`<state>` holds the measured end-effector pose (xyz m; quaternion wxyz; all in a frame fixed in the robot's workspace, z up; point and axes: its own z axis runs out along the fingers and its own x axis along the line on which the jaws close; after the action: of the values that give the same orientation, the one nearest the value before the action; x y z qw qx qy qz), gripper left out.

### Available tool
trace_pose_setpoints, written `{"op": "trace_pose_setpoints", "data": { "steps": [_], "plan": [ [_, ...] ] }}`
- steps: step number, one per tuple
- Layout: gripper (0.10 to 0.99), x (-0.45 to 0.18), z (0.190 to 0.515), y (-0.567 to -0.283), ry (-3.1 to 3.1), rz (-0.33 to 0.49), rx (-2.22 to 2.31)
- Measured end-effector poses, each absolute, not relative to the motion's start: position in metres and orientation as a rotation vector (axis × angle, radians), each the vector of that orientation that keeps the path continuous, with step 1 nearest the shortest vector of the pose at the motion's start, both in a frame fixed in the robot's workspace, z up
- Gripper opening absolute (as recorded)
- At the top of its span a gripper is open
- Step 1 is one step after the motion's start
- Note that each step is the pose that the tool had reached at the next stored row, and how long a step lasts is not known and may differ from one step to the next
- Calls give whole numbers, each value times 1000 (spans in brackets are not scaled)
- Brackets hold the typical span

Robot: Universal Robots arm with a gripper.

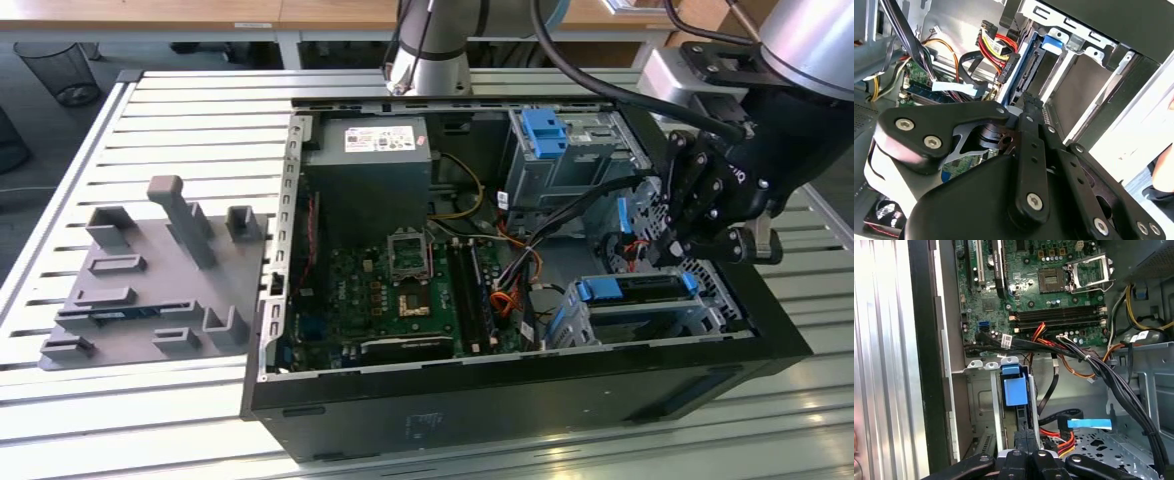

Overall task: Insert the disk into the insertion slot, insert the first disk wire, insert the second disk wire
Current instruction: 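Insert the first disk wire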

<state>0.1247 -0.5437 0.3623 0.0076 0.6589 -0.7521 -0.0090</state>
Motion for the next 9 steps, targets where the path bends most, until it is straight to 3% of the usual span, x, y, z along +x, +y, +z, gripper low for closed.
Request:
{"op": "trace_pose_setpoints", "data": {
  "steps": [9],
  "plan": [
    [106, 126, 362, -541, -2425, -29, 1973]
  ]
}}
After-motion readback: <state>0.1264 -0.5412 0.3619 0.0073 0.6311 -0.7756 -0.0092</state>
